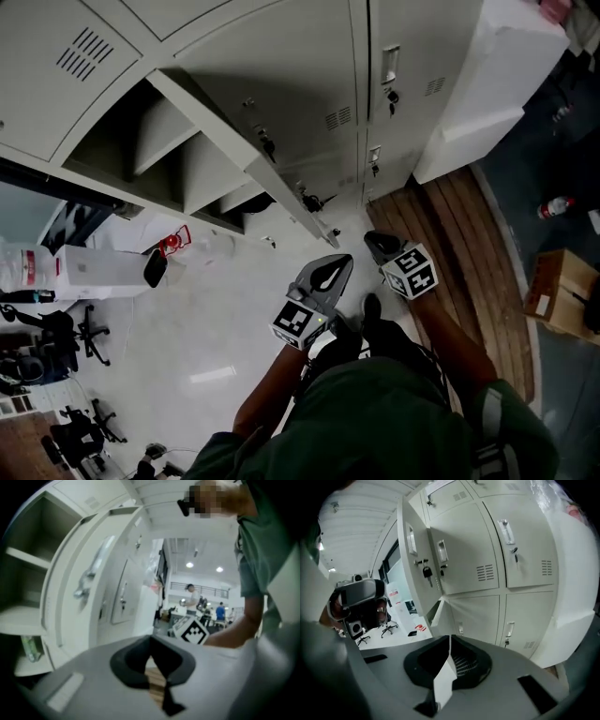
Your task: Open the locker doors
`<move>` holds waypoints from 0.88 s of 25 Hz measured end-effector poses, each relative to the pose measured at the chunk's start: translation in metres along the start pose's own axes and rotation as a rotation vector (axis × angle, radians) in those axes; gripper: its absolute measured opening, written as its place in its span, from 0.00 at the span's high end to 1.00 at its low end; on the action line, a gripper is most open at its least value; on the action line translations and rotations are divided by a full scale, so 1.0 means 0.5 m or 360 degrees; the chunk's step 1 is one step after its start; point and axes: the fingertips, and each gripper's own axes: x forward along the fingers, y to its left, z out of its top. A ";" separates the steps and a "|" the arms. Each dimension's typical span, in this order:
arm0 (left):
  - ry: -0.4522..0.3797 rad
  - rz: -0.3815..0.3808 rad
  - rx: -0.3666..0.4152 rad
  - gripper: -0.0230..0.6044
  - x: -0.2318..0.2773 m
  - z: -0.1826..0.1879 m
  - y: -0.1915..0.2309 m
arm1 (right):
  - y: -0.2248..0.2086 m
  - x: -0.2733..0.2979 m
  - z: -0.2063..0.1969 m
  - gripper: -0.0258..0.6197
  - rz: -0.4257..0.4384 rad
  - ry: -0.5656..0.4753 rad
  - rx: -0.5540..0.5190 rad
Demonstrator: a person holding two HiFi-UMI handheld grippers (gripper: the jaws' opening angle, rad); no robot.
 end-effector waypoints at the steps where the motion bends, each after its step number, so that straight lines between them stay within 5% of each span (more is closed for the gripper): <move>1: -0.0035 -0.0047 0.0035 0.98 0.007 0.036 -0.017 | -0.001 -0.019 0.027 0.94 -0.0024 -0.0043 0.0005; 6: -0.0136 -0.0219 0.0182 0.98 0.030 0.149 -0.092 | 0.032 -0.108 0.158 0.94 -0.0049 -0.0262 -0.0028; 10: -0.0221 -0.0244 0.0240 0.98 0.060 0.217 -0.111 | 0.035 -0.159 0.254 0.94 -0.0016 -0.0400 -0.0100; 22: -0.0396 0.0172 0.0222 0.98 0.252 0.351 -0.016 | -0.154 -0.257 0.437 0.94 0.0140 -0.0562 -0.0294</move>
